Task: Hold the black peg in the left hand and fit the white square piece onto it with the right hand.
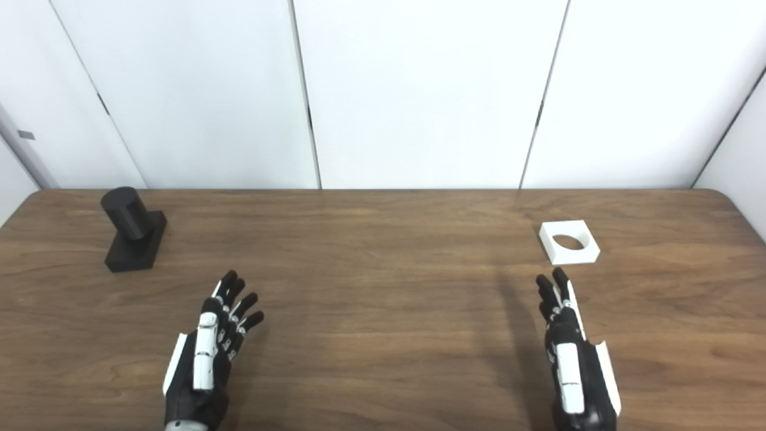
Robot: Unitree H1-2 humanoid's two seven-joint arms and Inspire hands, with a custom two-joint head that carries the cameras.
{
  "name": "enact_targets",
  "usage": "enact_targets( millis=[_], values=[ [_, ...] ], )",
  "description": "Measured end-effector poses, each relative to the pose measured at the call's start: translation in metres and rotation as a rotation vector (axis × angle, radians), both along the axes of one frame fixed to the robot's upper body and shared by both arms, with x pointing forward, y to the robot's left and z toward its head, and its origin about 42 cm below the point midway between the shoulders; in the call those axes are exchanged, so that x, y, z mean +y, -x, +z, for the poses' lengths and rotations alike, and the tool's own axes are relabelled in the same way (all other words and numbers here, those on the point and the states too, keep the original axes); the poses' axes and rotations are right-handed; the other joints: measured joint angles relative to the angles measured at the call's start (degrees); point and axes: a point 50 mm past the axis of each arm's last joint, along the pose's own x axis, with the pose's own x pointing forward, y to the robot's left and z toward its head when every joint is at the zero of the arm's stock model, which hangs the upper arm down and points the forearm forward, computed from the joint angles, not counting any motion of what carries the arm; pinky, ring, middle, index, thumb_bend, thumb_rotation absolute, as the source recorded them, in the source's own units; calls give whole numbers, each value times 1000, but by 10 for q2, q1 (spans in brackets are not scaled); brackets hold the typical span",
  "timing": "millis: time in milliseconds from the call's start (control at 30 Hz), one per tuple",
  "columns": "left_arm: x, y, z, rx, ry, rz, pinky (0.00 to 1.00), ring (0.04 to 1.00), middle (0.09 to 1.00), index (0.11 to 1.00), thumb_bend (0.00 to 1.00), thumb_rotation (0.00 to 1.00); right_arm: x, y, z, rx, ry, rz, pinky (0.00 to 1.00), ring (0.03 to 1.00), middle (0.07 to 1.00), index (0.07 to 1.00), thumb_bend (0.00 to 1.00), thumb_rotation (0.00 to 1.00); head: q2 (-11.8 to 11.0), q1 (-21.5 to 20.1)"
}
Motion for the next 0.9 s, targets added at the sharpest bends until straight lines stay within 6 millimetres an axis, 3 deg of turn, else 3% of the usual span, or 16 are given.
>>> enact_targets(
  millis=[900],
  values=[
    [0, 0, 0, 6, 0, -1, 856, 927, 976, 981, 408, 1000, 0, 0, 0, 0, 3, 1, 1000, 979, 948, 1000, 518, 1000, 2, 7]
  ],
)
